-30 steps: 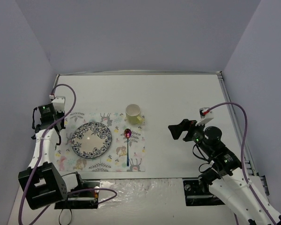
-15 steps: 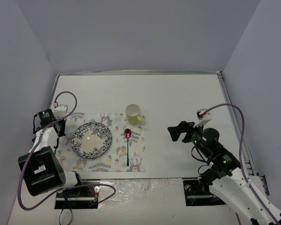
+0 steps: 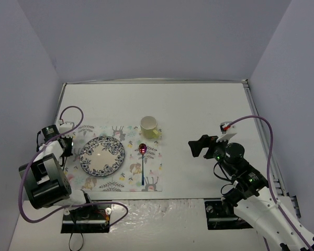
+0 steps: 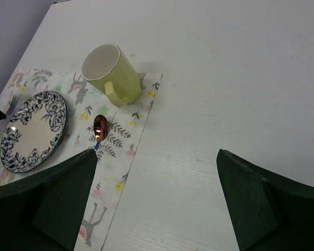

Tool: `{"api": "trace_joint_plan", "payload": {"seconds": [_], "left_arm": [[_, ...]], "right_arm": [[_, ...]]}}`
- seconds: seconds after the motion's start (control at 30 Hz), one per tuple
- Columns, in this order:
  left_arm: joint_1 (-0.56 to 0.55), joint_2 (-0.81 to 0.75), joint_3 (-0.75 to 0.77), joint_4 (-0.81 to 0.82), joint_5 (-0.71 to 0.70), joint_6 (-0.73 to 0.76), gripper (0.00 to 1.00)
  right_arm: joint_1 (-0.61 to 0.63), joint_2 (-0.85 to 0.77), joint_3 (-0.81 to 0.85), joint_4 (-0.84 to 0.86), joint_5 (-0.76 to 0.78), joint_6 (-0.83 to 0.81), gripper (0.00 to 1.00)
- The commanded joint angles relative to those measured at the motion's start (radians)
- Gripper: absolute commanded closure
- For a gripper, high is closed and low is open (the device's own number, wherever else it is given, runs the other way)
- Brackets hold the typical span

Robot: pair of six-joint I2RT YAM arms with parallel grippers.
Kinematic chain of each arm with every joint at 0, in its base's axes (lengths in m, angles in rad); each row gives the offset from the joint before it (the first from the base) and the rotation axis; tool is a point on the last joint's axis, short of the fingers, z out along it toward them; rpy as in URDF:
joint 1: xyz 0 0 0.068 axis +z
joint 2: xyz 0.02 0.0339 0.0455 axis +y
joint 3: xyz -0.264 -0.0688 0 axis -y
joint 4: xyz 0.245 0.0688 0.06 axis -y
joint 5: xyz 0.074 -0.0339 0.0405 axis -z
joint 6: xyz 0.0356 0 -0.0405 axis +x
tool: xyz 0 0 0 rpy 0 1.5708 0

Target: Set the dinner table for one person

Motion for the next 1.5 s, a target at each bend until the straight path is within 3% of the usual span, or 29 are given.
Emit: {"api": "trace_joint_plan", "payload": {"seconds": [0.0,0.83,1.37,1.47], "left_arm": [[0.012,-0.005,0.045,0.056,0.012,0.023,1.0],[0.014,0.069,0.114,0.024,0.03,0.085,1.0],[0.016,0.013,0.01,0.097,-0.03,0.025,1.0],[0.016,0.01,0.008,0.1,-0.032,0.022,0.96]], "right_arm": [[0.008,0.023,0.004,0.077,0.025,-0.012,0.05],[0.022,0.039,-0.002,0.062,0.027,-0.014,0.05],[0.022,0.044,-0.007,0.063,0.028,-0.017,0.05],[0.022,0.038,-0.008,0.062,0.026,-0.016,0.05]]}}
